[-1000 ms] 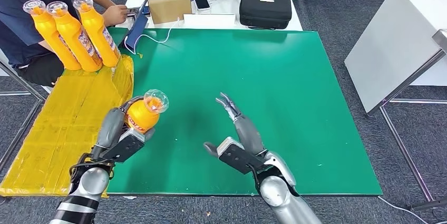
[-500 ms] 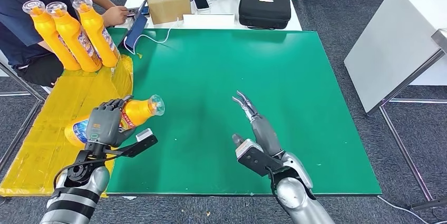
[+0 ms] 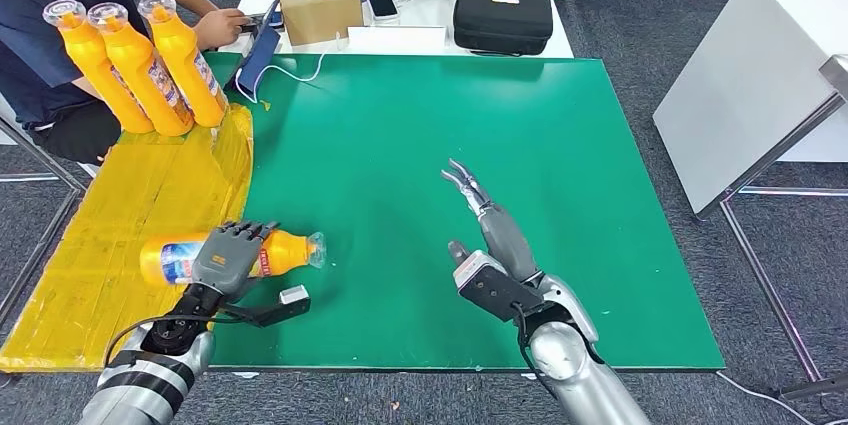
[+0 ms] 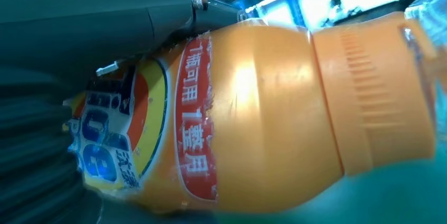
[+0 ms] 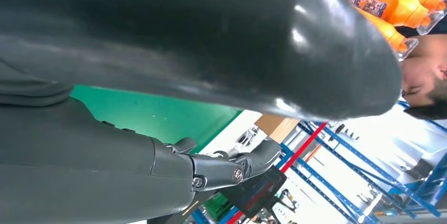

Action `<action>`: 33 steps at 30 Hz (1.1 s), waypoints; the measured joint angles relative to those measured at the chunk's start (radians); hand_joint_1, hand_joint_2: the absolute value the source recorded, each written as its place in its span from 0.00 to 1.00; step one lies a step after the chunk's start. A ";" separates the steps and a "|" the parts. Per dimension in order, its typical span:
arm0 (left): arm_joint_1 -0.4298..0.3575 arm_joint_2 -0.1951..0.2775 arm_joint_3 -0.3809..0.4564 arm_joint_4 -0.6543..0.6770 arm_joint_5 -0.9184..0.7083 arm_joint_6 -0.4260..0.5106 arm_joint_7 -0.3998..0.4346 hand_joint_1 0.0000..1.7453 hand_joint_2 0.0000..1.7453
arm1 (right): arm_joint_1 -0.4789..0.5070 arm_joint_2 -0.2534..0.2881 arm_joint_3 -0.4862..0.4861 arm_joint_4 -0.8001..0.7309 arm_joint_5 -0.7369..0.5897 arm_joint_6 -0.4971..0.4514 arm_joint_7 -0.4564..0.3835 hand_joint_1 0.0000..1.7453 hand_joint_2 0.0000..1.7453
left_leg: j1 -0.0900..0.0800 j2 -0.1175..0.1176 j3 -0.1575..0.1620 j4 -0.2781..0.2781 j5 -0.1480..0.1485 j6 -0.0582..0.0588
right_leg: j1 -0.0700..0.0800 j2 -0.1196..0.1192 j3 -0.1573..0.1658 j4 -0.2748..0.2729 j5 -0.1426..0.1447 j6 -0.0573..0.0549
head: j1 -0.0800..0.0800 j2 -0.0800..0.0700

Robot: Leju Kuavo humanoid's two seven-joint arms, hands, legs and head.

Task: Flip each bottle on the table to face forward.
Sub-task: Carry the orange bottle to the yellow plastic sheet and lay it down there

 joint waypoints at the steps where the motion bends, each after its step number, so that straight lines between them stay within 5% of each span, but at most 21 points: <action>1: -0.011 0.002 -0.007 0.020 0.017 -0.015 -0.026 1.00 1.00 | -0.003 -0.002 0.000 0.002 -0.002 0.002 -0.001 0.00 0.00 | 0.000 -0.001 0.000 0.000 0.000 0.000 | 0.000 0.000 0.001 0.000 0.000 0.000 | 0.000 0.000; 5: -0.049 0.019 -0.023 0.078 0.075 -0.050 -0.098 0.00 0.00 | -0.015 -0.007 0.001 0.012 -0.006 0.007 -0.005 0.00 0.00 | 0.000 -0.002 0.003 0.000 0.000 0.000 | 0.000 -0.001 0.004 0.000 0.000 0.000 | 0.000 0.000; 27: -0.016 0.085 -0.021 0.053 0.267 -0.061 -0.167 0.00 0.00 | -0.018 -0.022 -0.001 0.045 0.003 0.009 -0.008 0.00 0.00 | 0.000 -0.001 0.004 0.000 0.001 -0.002 | 0.000 0.000 0.003 0.001 0.000 -0.001 | 0.000 0.000; 30: 0.027 0.052 0.033 -0.019 0.457 -0.070 -0.241 0.00 0.00 | 0.008 -0.021 -0.002 0.039 0.037 -0.008 -0.008 0.00 0.00 | 0.000 -0.001 0.004 0.000 0.001 -0.002 | 0.000 0.000 0.001 0.001 0.000 -0.001 | 0.000 0.000; 33: 0.083 -0.011 0.126 -0.169 0.785 -0.222 -0.351 0.00 0.00 | 0.049 -0.011 -0.010 0.018 0.110 -0.063 -0.018 0.00 0.00 | 0.000 -0.001 0.001 0.000 0.001 -0.001 | 0.000 0.000 0.000 0.001 0.000 -0.001 | 0.000 0.000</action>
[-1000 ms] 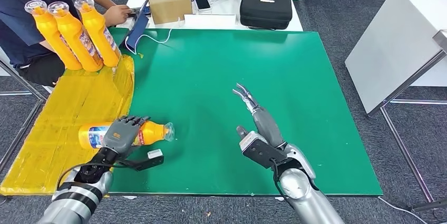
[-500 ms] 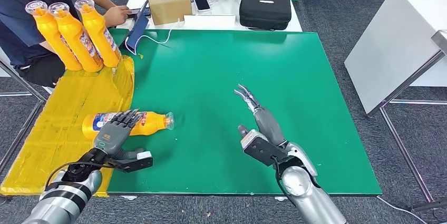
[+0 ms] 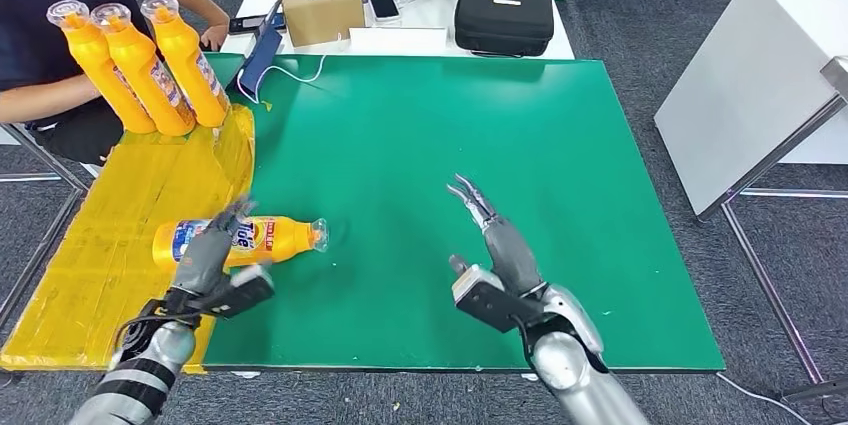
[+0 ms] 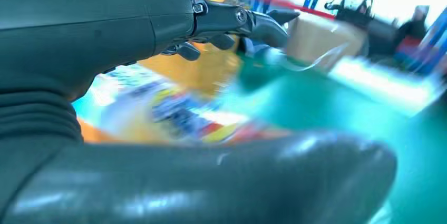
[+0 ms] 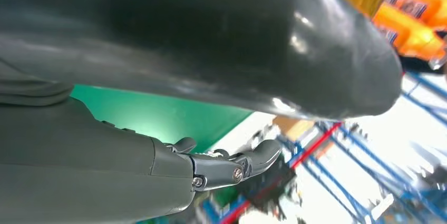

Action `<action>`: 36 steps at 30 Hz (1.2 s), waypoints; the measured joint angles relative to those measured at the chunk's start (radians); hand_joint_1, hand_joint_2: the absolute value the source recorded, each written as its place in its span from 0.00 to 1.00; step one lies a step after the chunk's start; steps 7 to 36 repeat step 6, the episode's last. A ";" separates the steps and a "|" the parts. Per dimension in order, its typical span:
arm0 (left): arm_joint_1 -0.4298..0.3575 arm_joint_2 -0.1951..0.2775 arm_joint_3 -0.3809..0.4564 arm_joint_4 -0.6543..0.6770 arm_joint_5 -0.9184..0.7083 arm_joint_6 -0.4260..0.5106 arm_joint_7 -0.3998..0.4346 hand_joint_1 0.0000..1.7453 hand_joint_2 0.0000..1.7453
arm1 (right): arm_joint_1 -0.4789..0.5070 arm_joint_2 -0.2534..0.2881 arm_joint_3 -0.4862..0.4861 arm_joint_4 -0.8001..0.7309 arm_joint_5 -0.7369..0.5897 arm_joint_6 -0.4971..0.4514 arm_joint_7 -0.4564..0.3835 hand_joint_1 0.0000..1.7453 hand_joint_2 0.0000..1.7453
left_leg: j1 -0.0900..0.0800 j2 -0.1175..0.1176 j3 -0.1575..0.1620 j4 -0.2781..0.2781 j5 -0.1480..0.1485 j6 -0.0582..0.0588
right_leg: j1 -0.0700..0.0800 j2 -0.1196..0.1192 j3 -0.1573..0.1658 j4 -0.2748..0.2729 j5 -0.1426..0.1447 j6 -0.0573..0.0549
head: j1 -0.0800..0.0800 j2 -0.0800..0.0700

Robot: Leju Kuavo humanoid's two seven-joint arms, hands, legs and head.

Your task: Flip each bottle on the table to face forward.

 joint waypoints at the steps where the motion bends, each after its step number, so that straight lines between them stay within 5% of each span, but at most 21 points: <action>1: 0.014 -0.020 0.027 -0.053 0.066 -0.045 -0.012 0.00 0.00 | 0.012 0.006 -0.002 -0.009 0.019 -0.016 -0.003 0.00 0.00 | 0.000 0.000 -0.001 0.000 0.000 0.000 | 0.000 0.000 -0.001 0.000 0.000 0.000 | 0.000 0.000; 6: 0.049 -0.075 0.100 -0.202 0.114 -0.102 -0.018 0.00 0.00 | 0.039 0.024 -0.005 -0.035 0.044 -0.035 -0.005 0.00 0.00 | 0.000 0.001 -0.002 0.000 -0.001 -0.001 | 0.000 0.001 -0.003 0.000 0.000 0.000 | 0.000 0.000; 36: 0.049 -0.075 0.100 -0.202 0.114 -0.102 -0.018 0.00 0.00 | 0.039 0.024 -0.005 -0.035 0.044 -0.035 -0.005 0.00 0.00 | 0.000 0.001 -0.002 0.000 -0.001 -0.001 | 0.000 0.001 -0.003 0.000 0.000 0.000 | 0.000 0.000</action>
